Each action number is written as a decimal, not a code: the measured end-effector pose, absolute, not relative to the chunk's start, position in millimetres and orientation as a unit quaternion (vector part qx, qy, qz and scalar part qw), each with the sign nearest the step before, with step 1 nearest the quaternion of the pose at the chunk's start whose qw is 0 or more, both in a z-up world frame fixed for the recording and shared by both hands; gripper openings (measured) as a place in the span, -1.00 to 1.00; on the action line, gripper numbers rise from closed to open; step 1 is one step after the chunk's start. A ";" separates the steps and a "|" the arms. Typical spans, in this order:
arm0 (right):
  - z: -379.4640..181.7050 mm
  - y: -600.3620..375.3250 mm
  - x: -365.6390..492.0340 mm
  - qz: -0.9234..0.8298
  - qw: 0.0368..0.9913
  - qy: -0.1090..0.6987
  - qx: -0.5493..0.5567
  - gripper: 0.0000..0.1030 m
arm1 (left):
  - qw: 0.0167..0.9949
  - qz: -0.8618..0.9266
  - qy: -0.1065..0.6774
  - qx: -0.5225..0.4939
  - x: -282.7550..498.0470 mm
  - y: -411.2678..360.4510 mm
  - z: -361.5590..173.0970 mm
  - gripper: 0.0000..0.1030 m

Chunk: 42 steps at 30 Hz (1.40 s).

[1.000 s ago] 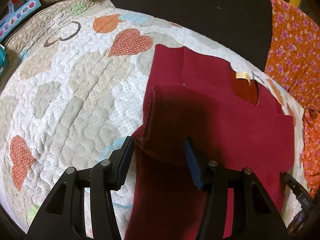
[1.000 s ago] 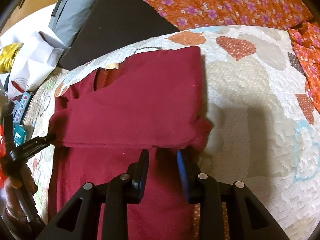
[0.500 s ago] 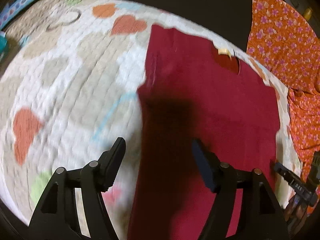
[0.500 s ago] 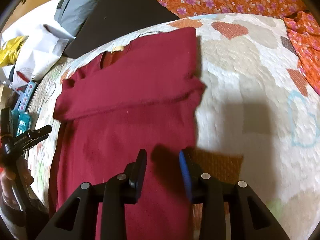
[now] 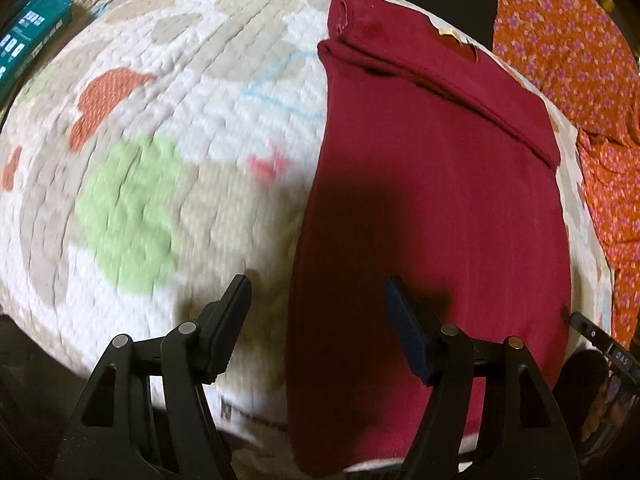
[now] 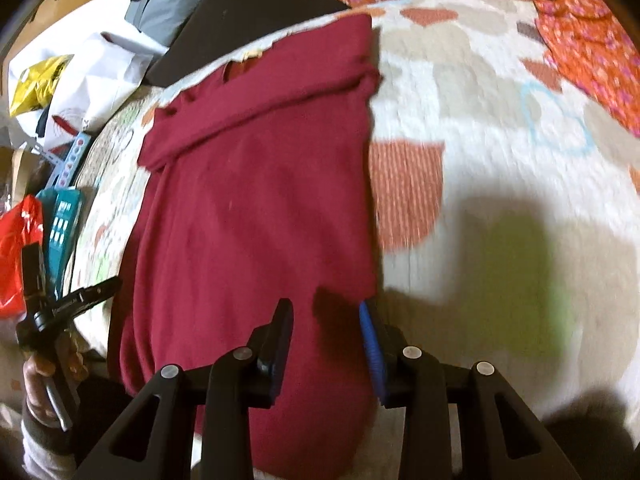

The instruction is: Fold small clothes

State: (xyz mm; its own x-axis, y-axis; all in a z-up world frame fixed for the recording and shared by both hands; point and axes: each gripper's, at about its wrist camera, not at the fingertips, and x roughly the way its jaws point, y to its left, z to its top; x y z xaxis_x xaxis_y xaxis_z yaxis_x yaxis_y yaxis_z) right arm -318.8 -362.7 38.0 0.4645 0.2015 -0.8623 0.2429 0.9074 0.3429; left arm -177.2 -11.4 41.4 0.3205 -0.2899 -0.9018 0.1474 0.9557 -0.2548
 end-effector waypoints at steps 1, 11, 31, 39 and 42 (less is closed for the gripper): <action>36.6 -361.0 -326.9 -0.012 0.825 0.522 0.217 -0.37 | 0.808 -0.137 0.569 -0.063 -181.3 -10.4 40.6 0.35; 17.6 -352.1 -363.6 0.001 0.803 0.548 0.233 -0.35 | 0.792 -0.153 0.585 -0.082 -209.0 -0.6 31.7 0.35; 2.5 -343.5 -367.1 0.041 0.801 0.526 0.284 -0.06 | 0.754 -0.205 0.618 -0.081 -211.6 -26.7 17.6 0.88; 3.5 -332.3 -375.0 0.057 0.795 0.542 0.267 -0.06 | 0.756 -0.203 0.621 -0.045 -214.6 -35.1 13.1 0.88; 1.3 -331.3 -375.6 0.059 0.799 0.536 0.268 -0.08 | 0.756 -0.199 0.622 -0.036 -215.2 -37.3 11.7 0.88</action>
